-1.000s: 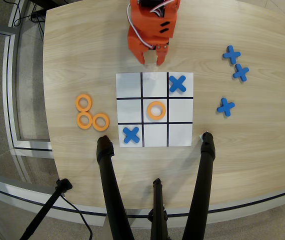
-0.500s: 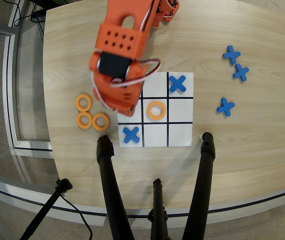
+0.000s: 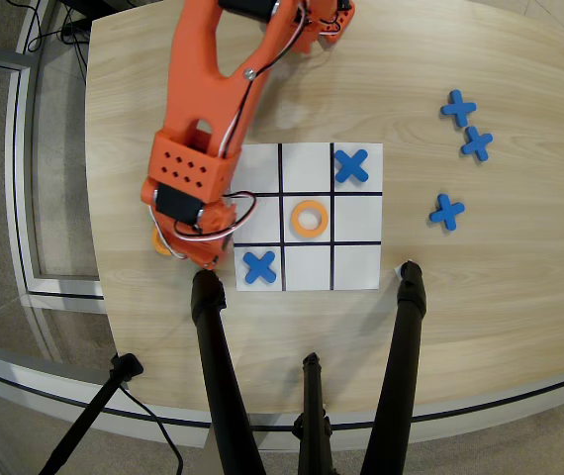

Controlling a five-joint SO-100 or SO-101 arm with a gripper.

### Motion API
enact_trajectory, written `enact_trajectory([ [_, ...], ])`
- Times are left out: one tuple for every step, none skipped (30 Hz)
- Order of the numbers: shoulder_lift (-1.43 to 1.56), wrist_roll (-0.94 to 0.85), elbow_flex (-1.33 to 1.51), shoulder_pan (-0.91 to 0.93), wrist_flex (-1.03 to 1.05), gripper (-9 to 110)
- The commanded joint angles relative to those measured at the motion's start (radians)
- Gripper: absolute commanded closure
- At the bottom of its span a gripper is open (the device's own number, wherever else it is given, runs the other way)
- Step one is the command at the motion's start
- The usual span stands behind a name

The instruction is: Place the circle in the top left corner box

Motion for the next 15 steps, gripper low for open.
enact_trajectory([
  [-0.011, 0.009, -0.051, 0.002, -0.011, 88],
  [-0.018, 0.009, -0.051, 0.002, -0.011, 88],
  [-0.025, 0.011, -0.051, 0.002, -0.011, 88],
  [-0.029, 0.011, -0.051, 0.000, -0.011, 88],
  [-0.034, 0.011, -0.049, -0.002, -0.011, 88],
  [-0.037, 0.012, -0.048, -0.005, -0.011, 88],
  [-0.044, 0.012, -0.048, -0.006, -0.011, 88],
  [-0.052, 0.014, -0.052, -0.009, -0.011, 88],
  [-0.063, 0.015, -0.058, -0.011, -0.011, 88],
  [-0.074, 0.018, -0.067, -0.012, -0.011, 88],
  [-0.086, 0.020, -0.077, -0.012, -0.011, 88],
  [-0.097, 0.020, -0.086, -0.012, -0.011, 88],
  [-0.106, 0.020, -0.097, -0.012, -0.009, 88],
  [-0.115, 0.020, -0.104, -0.012, -0.008, 88],
  [-0.124, 0.020, -0.114, -0.012, -0.008, 88],
])
